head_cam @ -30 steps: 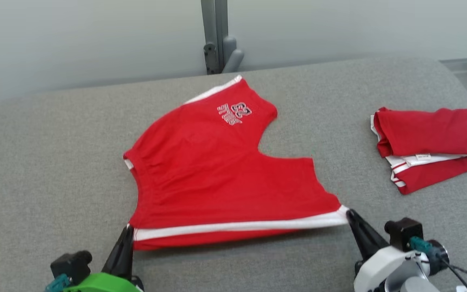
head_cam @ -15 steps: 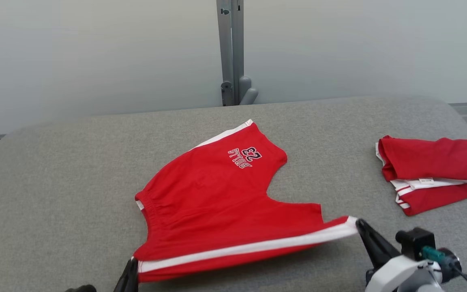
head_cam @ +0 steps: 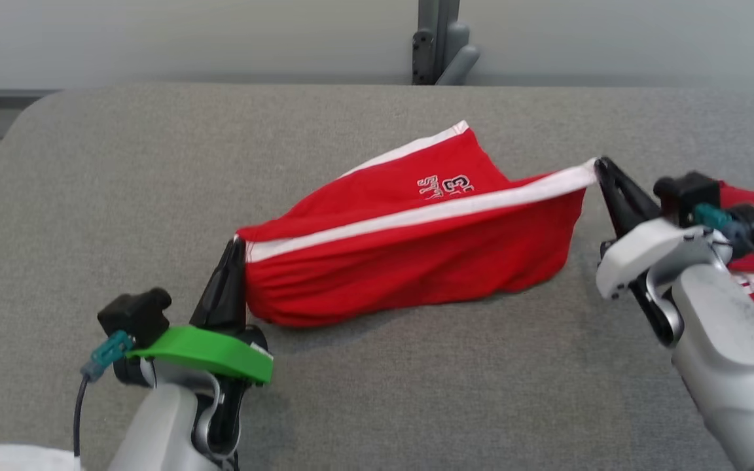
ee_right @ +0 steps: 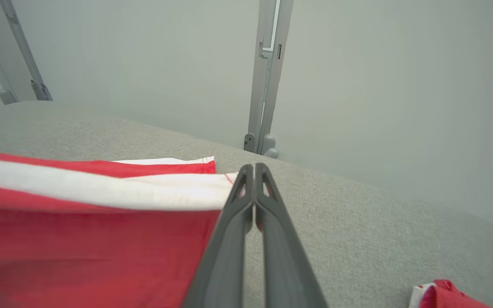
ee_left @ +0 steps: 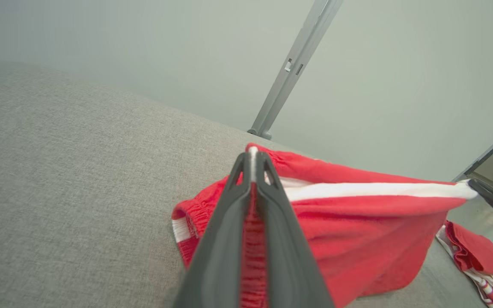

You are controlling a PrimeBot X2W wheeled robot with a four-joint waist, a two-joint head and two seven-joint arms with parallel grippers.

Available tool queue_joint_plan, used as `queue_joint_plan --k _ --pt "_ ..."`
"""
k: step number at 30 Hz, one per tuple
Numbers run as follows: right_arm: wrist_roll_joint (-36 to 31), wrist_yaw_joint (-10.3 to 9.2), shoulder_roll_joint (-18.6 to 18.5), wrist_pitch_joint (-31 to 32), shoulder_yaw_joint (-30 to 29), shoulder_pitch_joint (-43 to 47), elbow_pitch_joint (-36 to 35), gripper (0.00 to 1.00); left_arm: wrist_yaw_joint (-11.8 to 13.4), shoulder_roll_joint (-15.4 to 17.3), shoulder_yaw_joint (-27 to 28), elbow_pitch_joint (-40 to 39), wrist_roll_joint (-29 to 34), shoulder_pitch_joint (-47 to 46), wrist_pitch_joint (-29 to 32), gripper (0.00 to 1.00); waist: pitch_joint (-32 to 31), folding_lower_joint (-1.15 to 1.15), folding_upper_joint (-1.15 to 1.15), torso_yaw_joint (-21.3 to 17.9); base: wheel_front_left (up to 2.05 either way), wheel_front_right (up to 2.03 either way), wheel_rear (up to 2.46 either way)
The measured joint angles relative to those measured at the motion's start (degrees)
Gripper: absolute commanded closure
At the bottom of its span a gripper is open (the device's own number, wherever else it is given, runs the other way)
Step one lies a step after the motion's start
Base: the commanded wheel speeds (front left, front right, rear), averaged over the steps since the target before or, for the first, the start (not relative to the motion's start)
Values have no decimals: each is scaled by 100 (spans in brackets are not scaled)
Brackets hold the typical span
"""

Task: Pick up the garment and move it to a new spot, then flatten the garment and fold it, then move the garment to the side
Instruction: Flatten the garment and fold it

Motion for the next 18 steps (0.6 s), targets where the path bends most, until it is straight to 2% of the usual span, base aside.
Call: queue_joint_plan --k 8,18 --pt "-302 0 35 1 270 -1553 929 100 0 -122 108 204 -89 -943 -1 100 910 0 0 331 0 0 0" --pt "-639 0 48 1 304 -2654 1694 100 0 -157 -74 352 -319 -1510 -1 100 1849 1 0 731 0 0 0"
